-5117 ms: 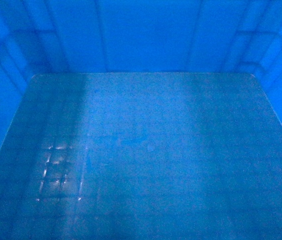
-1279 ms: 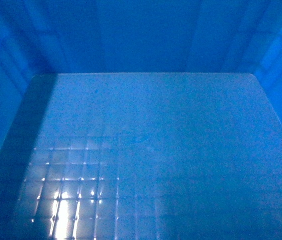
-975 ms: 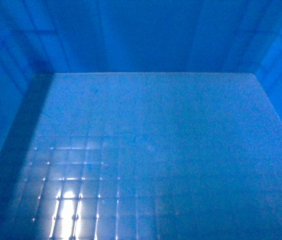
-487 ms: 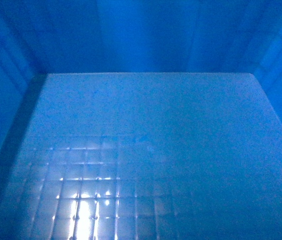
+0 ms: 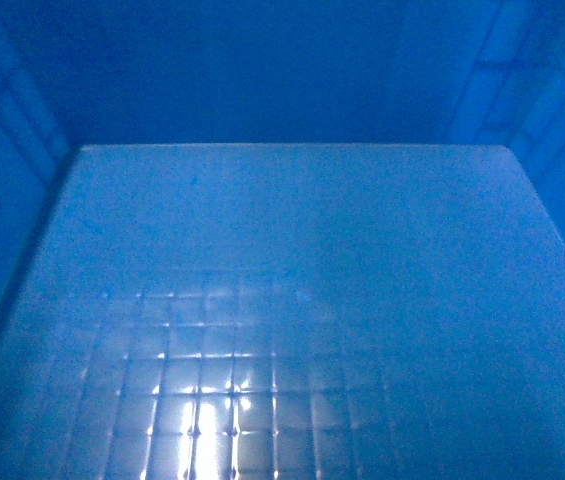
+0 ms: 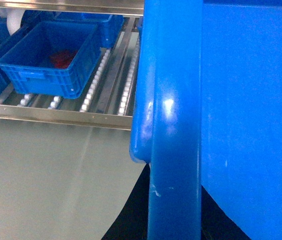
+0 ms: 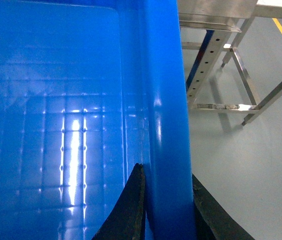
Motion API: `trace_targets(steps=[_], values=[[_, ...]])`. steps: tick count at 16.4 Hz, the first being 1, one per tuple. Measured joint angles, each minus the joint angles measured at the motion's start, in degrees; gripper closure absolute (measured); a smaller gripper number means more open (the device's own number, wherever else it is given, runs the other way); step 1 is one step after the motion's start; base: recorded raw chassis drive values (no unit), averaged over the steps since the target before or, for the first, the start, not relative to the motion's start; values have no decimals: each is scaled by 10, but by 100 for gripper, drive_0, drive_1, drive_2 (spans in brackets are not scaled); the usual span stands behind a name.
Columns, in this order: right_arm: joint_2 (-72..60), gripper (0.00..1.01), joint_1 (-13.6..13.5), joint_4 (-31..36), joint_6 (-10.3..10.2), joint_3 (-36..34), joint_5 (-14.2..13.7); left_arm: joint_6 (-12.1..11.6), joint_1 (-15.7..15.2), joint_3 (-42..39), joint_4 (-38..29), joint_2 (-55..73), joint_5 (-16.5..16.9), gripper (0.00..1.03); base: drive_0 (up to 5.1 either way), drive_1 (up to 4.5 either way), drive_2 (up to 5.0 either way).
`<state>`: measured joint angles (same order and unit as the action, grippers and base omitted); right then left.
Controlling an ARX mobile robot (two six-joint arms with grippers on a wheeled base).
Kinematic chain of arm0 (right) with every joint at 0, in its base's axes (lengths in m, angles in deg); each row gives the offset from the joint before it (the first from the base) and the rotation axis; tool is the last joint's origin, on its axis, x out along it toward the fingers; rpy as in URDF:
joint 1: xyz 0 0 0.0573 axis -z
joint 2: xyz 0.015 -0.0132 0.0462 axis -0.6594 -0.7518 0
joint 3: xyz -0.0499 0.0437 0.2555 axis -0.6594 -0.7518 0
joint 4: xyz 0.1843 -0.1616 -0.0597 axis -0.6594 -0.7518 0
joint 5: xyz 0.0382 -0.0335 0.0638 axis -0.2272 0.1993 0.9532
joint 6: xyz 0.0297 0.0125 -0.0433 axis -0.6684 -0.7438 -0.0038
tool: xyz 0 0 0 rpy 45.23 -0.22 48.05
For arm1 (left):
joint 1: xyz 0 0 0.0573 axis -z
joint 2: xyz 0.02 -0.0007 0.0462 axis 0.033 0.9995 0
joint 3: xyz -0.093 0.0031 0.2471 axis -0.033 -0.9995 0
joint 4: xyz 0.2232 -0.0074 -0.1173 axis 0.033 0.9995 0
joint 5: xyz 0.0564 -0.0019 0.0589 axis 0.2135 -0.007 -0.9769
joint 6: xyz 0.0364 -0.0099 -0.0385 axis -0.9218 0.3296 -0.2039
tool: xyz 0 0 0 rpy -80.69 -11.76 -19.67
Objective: Place box next to blue box on left shelf
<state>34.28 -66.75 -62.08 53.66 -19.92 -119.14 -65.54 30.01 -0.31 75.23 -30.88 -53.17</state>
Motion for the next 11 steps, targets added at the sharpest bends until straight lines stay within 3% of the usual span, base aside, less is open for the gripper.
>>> trace_targets(steps=[8,11], values=[[0,89,0,2,0,0,2,0,0,0,0,0,0,95,-500,247,247],[-3,89,0,3,0,0,3,0,0,0,1,-1,-1,95,0,0,0]])
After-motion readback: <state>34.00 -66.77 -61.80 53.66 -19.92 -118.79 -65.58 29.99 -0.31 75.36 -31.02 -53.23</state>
